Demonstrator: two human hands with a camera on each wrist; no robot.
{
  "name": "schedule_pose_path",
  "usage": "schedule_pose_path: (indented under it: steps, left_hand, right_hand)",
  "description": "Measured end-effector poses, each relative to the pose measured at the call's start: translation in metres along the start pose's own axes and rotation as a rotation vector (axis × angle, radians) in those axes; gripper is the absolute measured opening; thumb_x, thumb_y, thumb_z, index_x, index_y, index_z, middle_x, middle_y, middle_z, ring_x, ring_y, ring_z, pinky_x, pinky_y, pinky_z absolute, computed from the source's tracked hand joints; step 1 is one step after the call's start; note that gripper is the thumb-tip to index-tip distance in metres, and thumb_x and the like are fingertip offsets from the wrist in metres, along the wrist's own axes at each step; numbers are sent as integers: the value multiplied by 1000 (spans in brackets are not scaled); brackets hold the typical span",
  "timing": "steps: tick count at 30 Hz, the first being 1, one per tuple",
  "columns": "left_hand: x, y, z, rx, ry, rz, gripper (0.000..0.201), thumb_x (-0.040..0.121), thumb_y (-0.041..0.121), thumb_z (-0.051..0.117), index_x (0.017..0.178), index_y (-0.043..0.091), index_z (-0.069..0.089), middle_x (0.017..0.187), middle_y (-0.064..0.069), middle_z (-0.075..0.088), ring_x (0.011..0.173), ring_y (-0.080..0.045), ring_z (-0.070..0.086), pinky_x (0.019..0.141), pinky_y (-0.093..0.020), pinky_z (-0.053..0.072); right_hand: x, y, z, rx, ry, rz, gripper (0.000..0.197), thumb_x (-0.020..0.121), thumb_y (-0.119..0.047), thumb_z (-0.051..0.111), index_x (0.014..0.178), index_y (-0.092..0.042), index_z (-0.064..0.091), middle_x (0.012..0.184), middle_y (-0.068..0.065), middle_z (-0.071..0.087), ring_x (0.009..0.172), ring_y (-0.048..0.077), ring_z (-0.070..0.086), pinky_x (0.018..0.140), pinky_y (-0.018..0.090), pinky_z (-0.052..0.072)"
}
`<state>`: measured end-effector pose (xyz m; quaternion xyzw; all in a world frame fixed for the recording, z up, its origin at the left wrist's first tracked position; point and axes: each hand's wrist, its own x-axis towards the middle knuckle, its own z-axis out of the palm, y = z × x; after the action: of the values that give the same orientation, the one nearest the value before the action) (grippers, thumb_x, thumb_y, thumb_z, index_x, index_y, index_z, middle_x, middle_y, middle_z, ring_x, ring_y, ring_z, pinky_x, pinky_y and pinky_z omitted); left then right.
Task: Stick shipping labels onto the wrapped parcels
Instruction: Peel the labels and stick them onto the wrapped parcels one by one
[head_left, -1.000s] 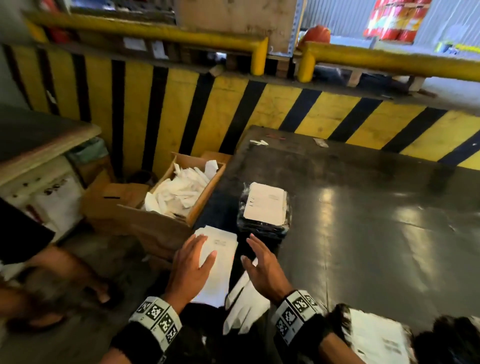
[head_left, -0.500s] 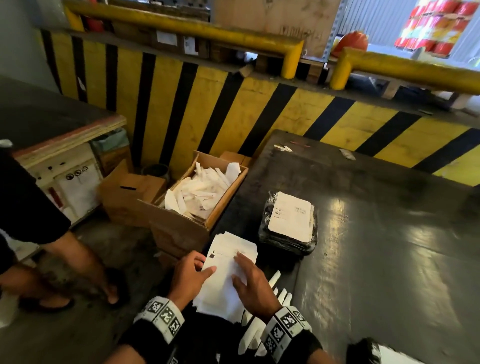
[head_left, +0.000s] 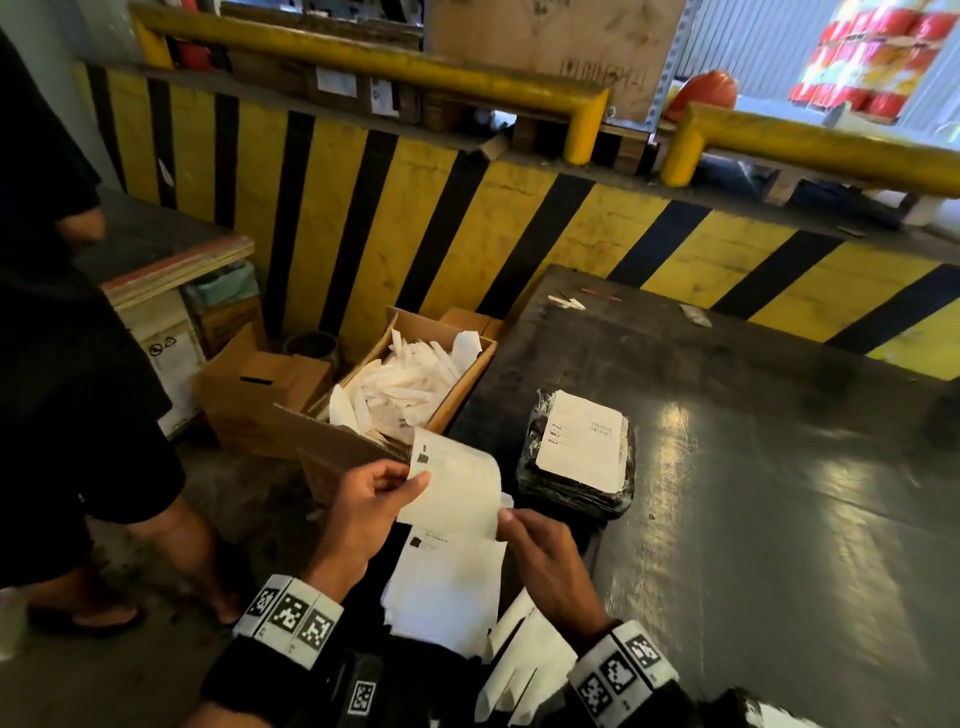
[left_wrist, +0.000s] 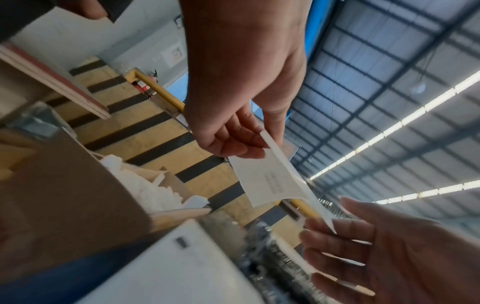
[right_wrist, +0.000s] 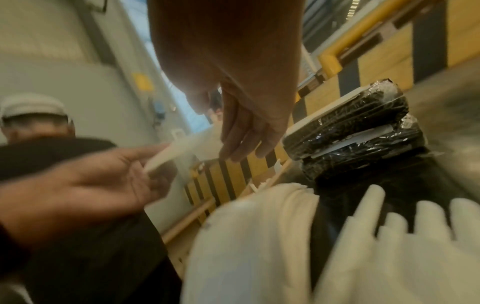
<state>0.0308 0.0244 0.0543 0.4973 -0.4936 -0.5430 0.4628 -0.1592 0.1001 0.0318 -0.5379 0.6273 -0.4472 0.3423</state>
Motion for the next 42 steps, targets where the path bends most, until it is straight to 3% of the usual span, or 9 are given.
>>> schedule_pose_path:
  steps: [4,11,16,20,24,28,35,38,42]
  left_hand:
    - [-7,23,13,-170,-9,-40,18,75,12,75,88,3,67,85,-12,74,81,-27,70,75,-38,57]
    - [-15,39,33,-242,-140,-86,32,74,15,75,100,2,63,97,-19,72,92,-37,68,87,-51,53]
    - [-15,37,49,-136,-184,-82,21,72,17,78,88,7,67,89,-19,72,86,-35,67,77,-42,54]
    - [-18,39,62,159,-168,117,25,77,17,75,99,11,67,98,-7,67,94,-18,63,78,-28,50]
    - [-35,55,68,215,-369,450,9,79,26,73,86,30,71,89,8,70,86,-7,65,78,-24,51]
    - [-52,62,70,223,-518,539,24,75,50,63,85,30,73,81,14,71,80,-9,66,69,-15,49]
    - [-43,55,72,135,-463,323,8,86,18,65,79,17,70,70,2,70,67,-7,65,65,-18,50]
    - [-28,49,67,93,-325,177,10,88,15,62,81,12,67,70,0,68,65,-4,61,60,-16,46]
    - [-7,40,58,107,-184,97,12,92,17,57,88,8,63,83,-10,67,76,-18,60,67,-26,47]
  right_hand:
    - [-14,-34,-21,229,51,37,16,90,-11,59,81,-4,70,76,10,74,73,15,69,74,26,53]
    - [-42,-56,-49,255,58,59,12,88,-10,61,89,-2,70,81,12,74,76,17,70,69,22,55]
    - [-62,-69,-63,248,72,26,11,87,-9,60,85,-12,70,83,8,75,81,19,71,75,29,57]
    - [-66,-76,-71,220,65,2,17,84,-20,59,90,-8,69,86,7,75,85,22,71,80,41,55]
    - [-62,-82,-72,201,109,-56,16,88,-13,58,91,-3,70,84,8,75,79,15,70,77,23,55]
    - [-57,-88,-67,163,125,-97,16,90,-11,57,93,-6,72,82,9,75,76,14,70,72,20,54]
    - [-50,-84,-63,79,90,-96,15,91,-10,56,89,-6,70,82,7,75,77,19,70,72,29,58]
    - [-48,-78,-72,84,150,-36,20,89,-1,54,75,-9,66,66,4,69,62,12,64,61,25,53]
    - [-50,-69,-101,101,236,2,20,85,-5,53,67,-8,60,57,2,59,55,12,55,54,24,46]
